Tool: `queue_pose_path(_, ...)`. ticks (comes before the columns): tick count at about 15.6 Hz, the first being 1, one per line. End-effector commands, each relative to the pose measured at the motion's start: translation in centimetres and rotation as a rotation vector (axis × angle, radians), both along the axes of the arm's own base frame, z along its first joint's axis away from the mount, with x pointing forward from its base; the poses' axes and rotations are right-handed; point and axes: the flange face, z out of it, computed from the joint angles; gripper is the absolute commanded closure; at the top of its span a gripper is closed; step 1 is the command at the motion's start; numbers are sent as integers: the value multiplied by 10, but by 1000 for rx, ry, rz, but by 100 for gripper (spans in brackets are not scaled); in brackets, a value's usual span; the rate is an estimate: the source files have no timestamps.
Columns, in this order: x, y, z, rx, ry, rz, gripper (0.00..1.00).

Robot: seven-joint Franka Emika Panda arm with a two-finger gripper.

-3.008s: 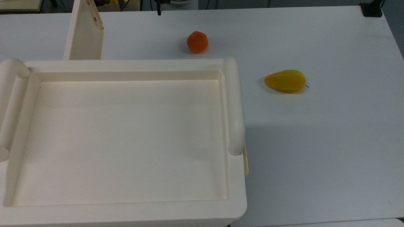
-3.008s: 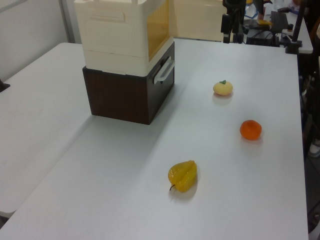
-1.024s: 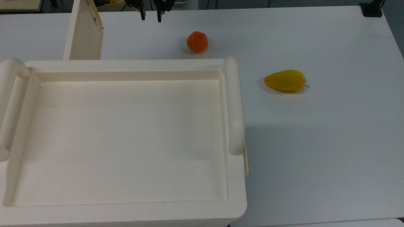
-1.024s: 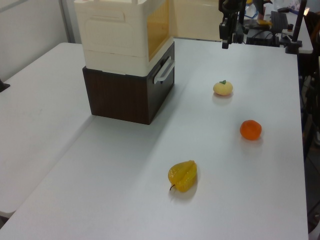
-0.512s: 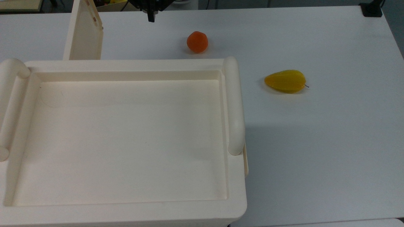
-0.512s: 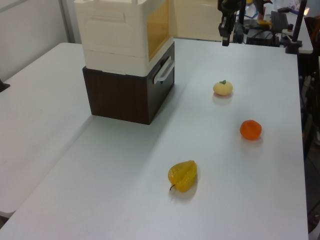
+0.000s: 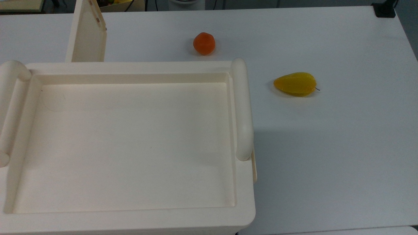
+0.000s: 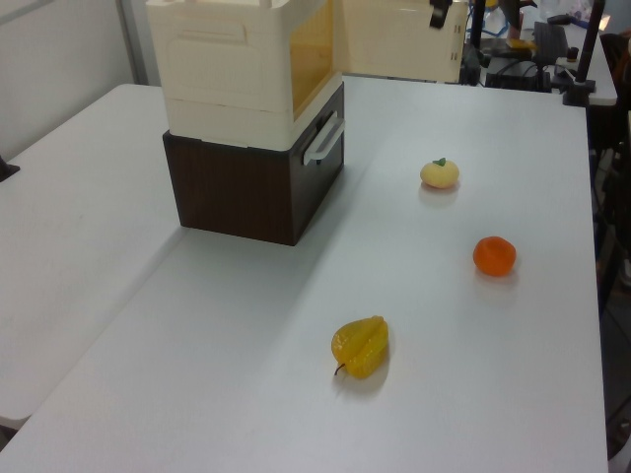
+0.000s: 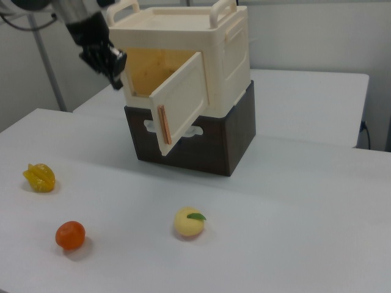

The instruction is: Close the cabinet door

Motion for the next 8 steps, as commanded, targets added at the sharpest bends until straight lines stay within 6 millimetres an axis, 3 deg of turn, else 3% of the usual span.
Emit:
queue_pose_path(1, -9, -34, 39, 2, -88, -66, 100)
queue_pose_path(5, -15, -84, 45, -12, -110, -140, 100)
queue_pose_path(8, -16, -107, 42, -15, -106, -181, 100)
